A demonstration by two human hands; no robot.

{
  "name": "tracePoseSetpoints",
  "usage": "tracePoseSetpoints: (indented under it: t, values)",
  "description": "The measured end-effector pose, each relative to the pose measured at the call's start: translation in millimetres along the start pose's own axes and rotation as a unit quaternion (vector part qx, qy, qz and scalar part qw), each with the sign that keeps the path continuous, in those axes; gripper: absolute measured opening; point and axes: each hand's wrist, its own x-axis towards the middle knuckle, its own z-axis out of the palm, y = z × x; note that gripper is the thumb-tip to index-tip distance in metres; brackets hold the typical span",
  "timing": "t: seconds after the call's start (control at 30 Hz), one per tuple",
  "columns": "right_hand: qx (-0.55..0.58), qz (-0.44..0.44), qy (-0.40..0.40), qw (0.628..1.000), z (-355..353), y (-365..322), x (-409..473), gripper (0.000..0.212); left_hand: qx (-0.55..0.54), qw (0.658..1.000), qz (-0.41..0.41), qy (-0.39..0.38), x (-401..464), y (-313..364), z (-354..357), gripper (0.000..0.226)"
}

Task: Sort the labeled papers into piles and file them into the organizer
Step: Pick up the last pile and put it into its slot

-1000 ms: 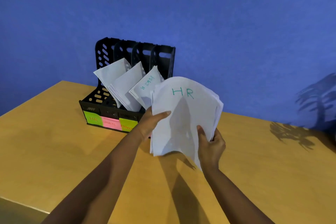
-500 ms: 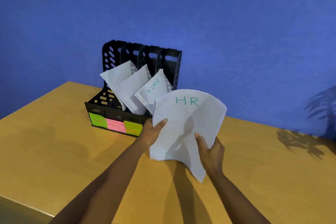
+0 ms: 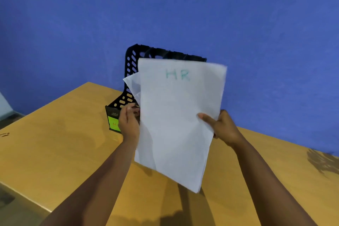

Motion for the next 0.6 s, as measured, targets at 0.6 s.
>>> tracePoseSetpoints:
  t: [0.6]
  values:
    - [-0.006, -0.18, 0.275, 0.944, 148.2, -126.6, 106.8, 0.038, 0.325, 0.925, 0.061, -0.188, 65.8, -19.1, 12.2, 0.062]
